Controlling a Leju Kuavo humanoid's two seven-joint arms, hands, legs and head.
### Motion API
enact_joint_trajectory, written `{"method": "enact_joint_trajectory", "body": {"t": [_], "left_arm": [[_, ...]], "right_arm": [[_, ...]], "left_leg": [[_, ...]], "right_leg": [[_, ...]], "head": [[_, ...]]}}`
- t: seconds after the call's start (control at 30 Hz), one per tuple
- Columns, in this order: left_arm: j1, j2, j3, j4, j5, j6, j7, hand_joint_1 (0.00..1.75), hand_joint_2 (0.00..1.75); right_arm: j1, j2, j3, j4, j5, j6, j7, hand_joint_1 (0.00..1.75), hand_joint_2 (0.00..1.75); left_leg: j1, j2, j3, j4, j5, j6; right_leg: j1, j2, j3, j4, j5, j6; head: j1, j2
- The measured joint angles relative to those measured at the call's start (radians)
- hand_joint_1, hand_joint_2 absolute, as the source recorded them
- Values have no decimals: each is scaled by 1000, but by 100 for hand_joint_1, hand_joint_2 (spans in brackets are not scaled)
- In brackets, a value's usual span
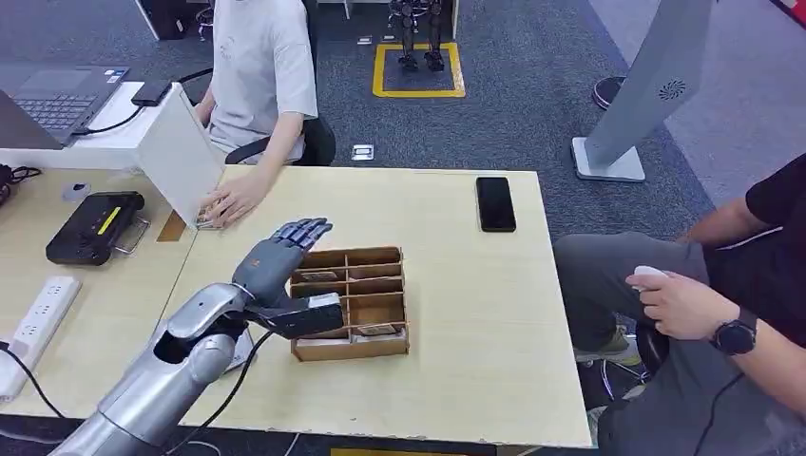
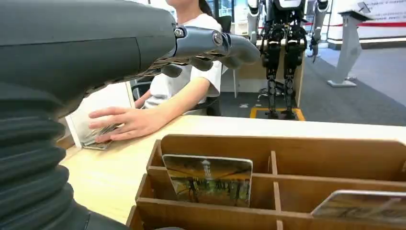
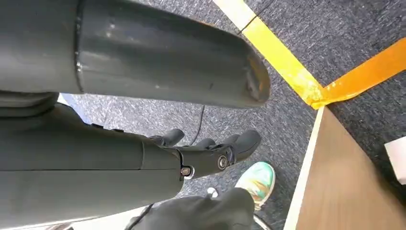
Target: Pass the card to the sensor for recognition and then transmit it.
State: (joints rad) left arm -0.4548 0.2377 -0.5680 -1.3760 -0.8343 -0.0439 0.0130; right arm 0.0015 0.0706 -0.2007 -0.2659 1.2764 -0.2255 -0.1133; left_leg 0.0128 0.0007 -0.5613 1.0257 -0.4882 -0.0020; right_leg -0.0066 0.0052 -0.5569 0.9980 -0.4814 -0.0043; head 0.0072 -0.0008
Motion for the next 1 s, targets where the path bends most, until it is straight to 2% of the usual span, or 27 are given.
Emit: {"method": "enact_joint_trajectory", "body": {"t": [0.87, 0.9, 0.93, 1.0], "left_arm": [[0, 2, -1, 15, -12, -1, -2, 2, 175], [0, 2, -1, 15, -11, -2, -3, 106, 175], [0, 2, -1, 15, -6, -7, -3, 175, 175], [0, 5, -1, 15, 6, -24, -3, 175, 175]], "right_arm": [[0, -1, 34, -7, -30, 1, 6, 0, 0], [0, -1, 37, -7, -31, 1, 7, 0, 0], [0, -1, 41, -7, -34, 1, 8, 0, 0], [0, -1, 49, -7, -42, 2, 9, 0, 0]], "left_leg": [[0, 0, 0, 0, 0, 0], [0, 0, 0, 0, 0, 0], [0, 0, 0, 0, 0, 0], [0, 0, 0, 0, 0, 0]], "right_leg": [[0, 0, 0, 0, 0, 0], [0, 0, 0, 0, 0, 0], [0, 0, 0, 0, 0, 0], [0, 0, 0, 0, 0, 0]], "head": [[0, 0], [0, 0], [0, 0], [0, 0]]}}
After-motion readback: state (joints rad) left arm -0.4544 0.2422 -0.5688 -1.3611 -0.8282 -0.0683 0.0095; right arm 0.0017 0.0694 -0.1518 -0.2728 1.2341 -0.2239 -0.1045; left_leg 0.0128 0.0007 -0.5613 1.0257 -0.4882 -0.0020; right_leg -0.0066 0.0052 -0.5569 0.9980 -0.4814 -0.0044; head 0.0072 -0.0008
